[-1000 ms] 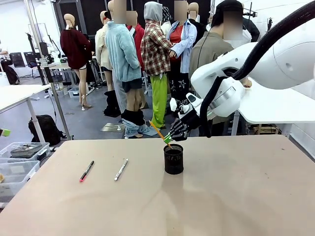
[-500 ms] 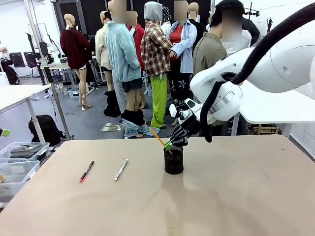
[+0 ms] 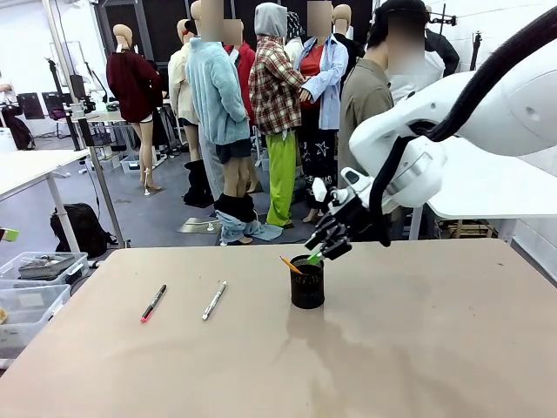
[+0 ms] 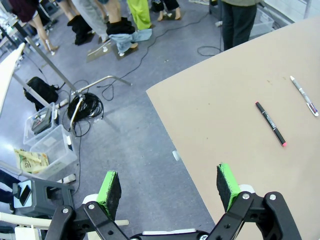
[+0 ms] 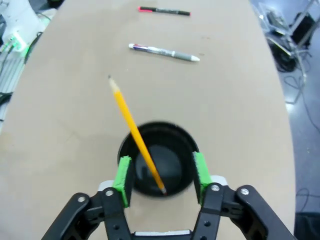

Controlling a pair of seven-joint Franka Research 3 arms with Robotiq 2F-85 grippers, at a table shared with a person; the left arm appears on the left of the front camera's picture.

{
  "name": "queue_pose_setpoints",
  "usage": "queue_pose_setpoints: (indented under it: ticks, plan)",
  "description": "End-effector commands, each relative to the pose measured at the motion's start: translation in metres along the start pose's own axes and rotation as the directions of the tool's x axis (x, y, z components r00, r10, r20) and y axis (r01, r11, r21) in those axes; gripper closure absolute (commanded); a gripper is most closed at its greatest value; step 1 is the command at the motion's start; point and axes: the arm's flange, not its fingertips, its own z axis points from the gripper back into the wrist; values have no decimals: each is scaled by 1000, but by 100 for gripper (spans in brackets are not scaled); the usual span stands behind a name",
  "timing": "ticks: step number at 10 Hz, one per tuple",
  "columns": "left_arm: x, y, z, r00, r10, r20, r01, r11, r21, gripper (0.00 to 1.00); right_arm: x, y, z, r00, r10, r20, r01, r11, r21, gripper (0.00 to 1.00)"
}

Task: Place the pens into the pen holder.
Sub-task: Pick up a writing instrument from the table and place it into the Pen holder.

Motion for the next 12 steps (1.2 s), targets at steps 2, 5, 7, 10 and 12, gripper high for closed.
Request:
queue_pose_setpoints:
  ticks: [2,5,7,10,12]
  plan:
    - [0,1,-1,1000,17,3,-17,1000,10,0,-31,39,90,955,-262,-139,241,959,-148,25]
    - [0,1,-1,1000,17,3,-17,1000,10,0,-86,88,189,735,-635,-237,588,771,-243,25]
    - [0,1,-1,1000,17,3,-17,1000,10,0,-130,137,226,601,-783,-158,717,616,-327,25]
    - [0,1,-1,1000,17,3,-17,1000,10,0,-204,203,274,219,-976,15,874,189,-447,25]
    - [0,1,-1,1000,17,3,-17,1000,10,0,-234,227,305,56,-995,87,843,0,-537,22]
